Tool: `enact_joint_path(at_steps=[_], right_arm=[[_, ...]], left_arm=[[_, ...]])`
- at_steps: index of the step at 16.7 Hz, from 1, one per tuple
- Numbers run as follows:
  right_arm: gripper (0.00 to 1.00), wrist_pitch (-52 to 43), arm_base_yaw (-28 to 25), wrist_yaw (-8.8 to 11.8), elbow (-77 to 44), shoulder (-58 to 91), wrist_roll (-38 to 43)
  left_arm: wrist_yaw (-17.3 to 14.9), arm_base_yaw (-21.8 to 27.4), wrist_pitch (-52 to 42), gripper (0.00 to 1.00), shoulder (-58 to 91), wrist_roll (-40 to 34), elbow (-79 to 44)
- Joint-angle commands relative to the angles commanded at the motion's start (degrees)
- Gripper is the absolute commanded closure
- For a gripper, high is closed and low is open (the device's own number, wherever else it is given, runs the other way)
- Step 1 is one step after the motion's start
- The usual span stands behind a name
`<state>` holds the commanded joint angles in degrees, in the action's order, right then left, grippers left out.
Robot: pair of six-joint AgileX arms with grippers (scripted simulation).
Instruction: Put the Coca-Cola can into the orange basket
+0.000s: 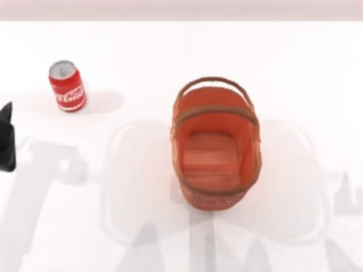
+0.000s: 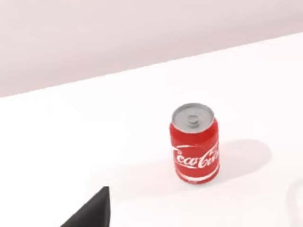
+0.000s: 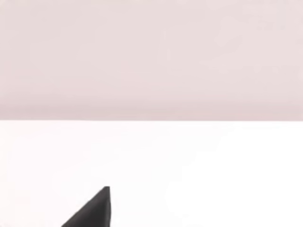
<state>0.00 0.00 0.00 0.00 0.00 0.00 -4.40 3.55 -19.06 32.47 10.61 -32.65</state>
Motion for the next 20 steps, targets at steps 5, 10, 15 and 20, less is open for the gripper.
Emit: enact_joint_path(at_steps=[5, 10, 15, 20], right_arm=[[0.00, 0.0, 0.0, 0.0, 0.0, 0.0, 0.0], [0.00, 0.0, 0.0, 0.0, 0.0, 0.0, 0.0], [0.00, 0.0, 0.0, 0.0, 0.0, 0.0, 0.0], [0.00, 0.0, 0.0, 0.0, 0.0, 0.0, 0.0]], left_arm=[[-1.4, 1.1, -16.3, 0.00, 27.7, 8.4, -27.9], [-1.7, 1.6, -33.4, 0.00, 57.2, 17.0, -57.2], [-1.2, 1.6, -48.5, 0.00, 84.3, 24.4, -83.1], [-0.3, 1.5, -59.3, 0.00, 104.2, 29.7, -101.4]])
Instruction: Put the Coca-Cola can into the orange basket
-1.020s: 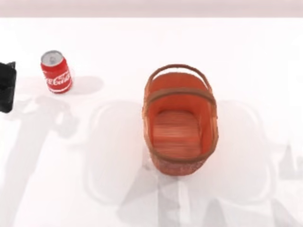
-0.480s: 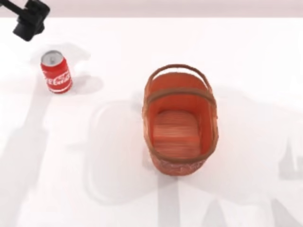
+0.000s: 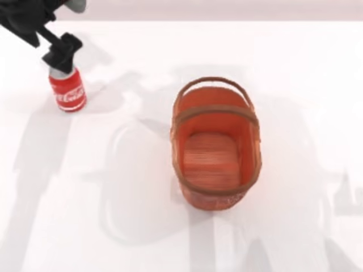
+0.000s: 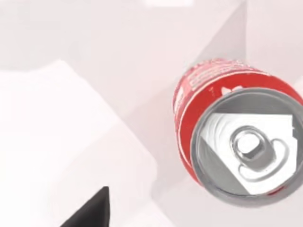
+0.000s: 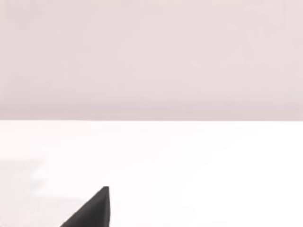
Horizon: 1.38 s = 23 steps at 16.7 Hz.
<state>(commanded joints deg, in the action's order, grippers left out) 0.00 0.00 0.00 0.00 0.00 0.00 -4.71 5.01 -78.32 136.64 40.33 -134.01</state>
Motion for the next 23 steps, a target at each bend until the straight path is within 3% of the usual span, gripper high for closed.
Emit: enact_joint_path(at_steps=[4, 10, 17, 21, 23], right_arm=[[0.00, 0.0, 0.0, 0.0, 0.0, 0.0, 0.0], [0.00, 0.0, 0.0, 0.0, 0.0, 0.0, 0.0], [0.00, 0.0, 0.0, 0.0, 0.0, 0.0, 0.0], [0.00, 0.0, 0.0, 0.0, 0.0, 0.0, 0.0], [0.00, 0.0, 0.0, 0.0, 0.0, 0.0, 0.0]], left_arm=[[0.4, -0.1, -3.8, 0.00, 7.2, 1.9, -6.5], [0.4, -0.1, -3.7, 0.00, 7.6, 1.9, -6.5], [0.5, 0.2, 6.9, 0.00, 7.4, 1.7, 4.2], [0.5, 0.2, 7.4, 0.00, 7.4, 1.7, 4.7], [0.5, 0.2, 7.4, 0.15, 7.4, 1.7, 4.7]])
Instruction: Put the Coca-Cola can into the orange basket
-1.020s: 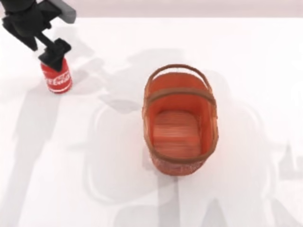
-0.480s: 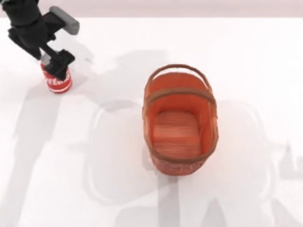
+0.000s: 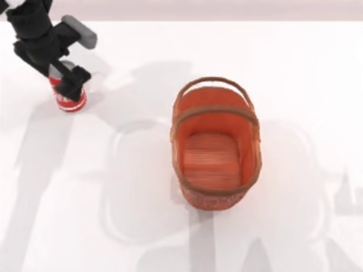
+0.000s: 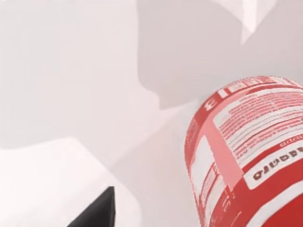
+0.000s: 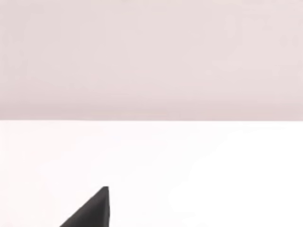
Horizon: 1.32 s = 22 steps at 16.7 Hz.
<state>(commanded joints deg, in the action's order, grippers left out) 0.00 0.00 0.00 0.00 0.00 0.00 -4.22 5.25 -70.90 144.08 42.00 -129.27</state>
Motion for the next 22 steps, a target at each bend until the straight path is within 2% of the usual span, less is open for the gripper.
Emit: enact_joint_path(at_steps=[11, 22], right_arm=[[0.00, 0.0, 0.0, 0.0, 0.0, 0.0, 0.0], [0.00, 0.0, 0.0, 0.0, 0.0, 0.0, 0.0]], left_arm=[[0.0, 0.0, 0.0, 0.98, 0.0, 0.0, 0.0], [-0.4, 0.0, 0.6, 1.00, -0.2, -0.1, 0.4]])
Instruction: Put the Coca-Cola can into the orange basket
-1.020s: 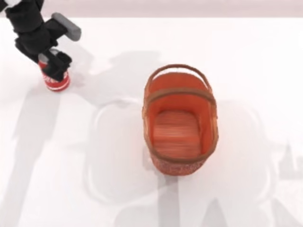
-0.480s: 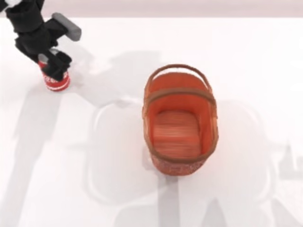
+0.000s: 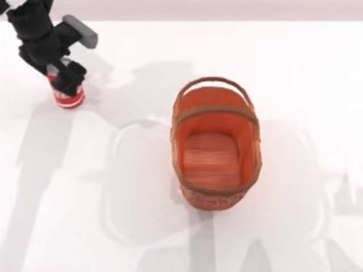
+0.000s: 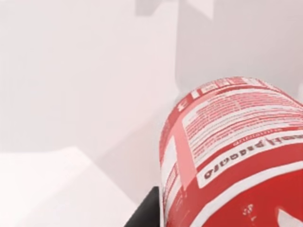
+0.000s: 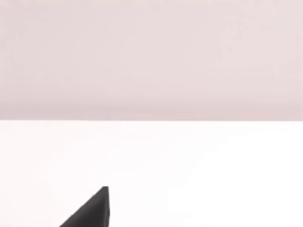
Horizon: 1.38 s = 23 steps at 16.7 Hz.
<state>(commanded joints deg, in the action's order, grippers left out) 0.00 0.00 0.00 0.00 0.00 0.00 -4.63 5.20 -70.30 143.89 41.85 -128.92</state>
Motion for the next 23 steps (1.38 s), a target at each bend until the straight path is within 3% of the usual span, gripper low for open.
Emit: enact_joint_path(at_steps=[3, 6, 18, 23], right_arm=[[0.00, 0.0, 0.0, 0.0, 0.0, 0.0, 0.0], [0.00, 0.0, 0.0, 0.0, 0.0, 0.0, 0.0], [0.00, 0.0, 0.0, 0.0, 0.0, 0.0, 0.0], [0.00, 0.0, 0.0, 0.0, 0.0, 0.0, 0.0]], left_arm=[[-3.8, 0.8, 5.4, 1.00, -1.3, -2.1, 3.0], [-10.8, 2.3, 16.3, 1.00, -3.6, -6.0, 8.5], [-51.9, 10.8, 86.7, 1.00, -20.9, -30.3, 42.5], [-64.3, 13.3, 105.4, 1.00, -27.7, -37.6, 53.4]])
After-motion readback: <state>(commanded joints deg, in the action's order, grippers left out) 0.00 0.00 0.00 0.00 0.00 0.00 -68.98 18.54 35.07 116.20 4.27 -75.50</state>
